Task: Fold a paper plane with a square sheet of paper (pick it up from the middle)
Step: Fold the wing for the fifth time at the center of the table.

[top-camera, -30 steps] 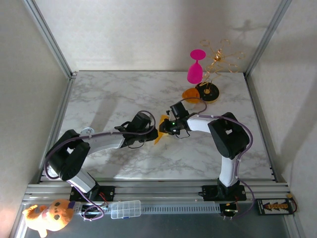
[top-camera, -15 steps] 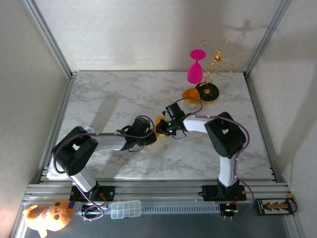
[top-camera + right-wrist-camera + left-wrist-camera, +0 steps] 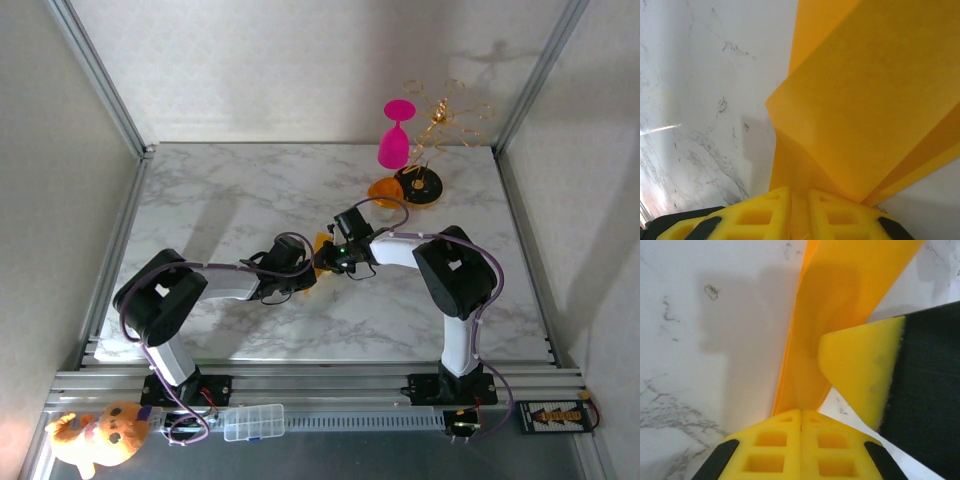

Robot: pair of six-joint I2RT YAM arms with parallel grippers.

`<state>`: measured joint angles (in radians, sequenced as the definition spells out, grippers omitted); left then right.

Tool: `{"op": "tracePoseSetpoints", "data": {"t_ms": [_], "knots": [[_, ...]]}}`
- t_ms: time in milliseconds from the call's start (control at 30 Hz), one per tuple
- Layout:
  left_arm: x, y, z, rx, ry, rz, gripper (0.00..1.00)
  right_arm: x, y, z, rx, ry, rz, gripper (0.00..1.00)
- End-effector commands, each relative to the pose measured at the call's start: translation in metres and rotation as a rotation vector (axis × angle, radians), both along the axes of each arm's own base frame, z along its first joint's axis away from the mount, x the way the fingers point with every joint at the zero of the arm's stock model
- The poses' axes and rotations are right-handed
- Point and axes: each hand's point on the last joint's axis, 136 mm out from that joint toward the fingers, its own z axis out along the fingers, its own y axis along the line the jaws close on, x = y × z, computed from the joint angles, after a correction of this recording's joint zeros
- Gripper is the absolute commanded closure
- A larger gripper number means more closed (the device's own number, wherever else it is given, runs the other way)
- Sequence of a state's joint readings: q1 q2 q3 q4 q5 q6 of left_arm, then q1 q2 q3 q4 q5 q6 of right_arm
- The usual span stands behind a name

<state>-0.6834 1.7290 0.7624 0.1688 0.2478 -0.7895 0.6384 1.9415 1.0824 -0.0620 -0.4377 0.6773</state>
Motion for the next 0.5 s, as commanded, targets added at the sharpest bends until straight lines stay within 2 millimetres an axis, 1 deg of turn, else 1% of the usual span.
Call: {"op": "tracePoseSetpoints", "data": {"t_ms": [0,67,167,233,333,467], "knots": [[-0.012,0.007,-0.014,0.016,0.043,-0.013,1.00,-0.003,-0.003,-0.008,-0.036,0.024,-0.012,0.82],[-0.016,0.012,-0.018,0.037,0.054,-0.010,1.00,0.007,-0.002,0.006,-0.016,-0.016,-0.018,0.82],[-0.022,0.020,-0.026,0.074,0.073,-0.007,1.00,0.026,0.000,0.037,0.012,-0.123,-0.024,0.82],[-0.025,0.023,-0.030,0.089,0.085,-0.011,1.00,0.035,-0.002,0.049,-0.003,-0.188,-0.019,0.82],[-0.025,0.024,-0.031,0.096,0.085,-0.014,1.00,0.040,-0.008,0.047,-0.052,-0.225,-0.023,0.82],[-0.024,0.022,-0.030,0.097,0.083,-0.025,1.00,0.044,-0.010,0.036,-0.088,-0.222,-0.021,0.82]]}}
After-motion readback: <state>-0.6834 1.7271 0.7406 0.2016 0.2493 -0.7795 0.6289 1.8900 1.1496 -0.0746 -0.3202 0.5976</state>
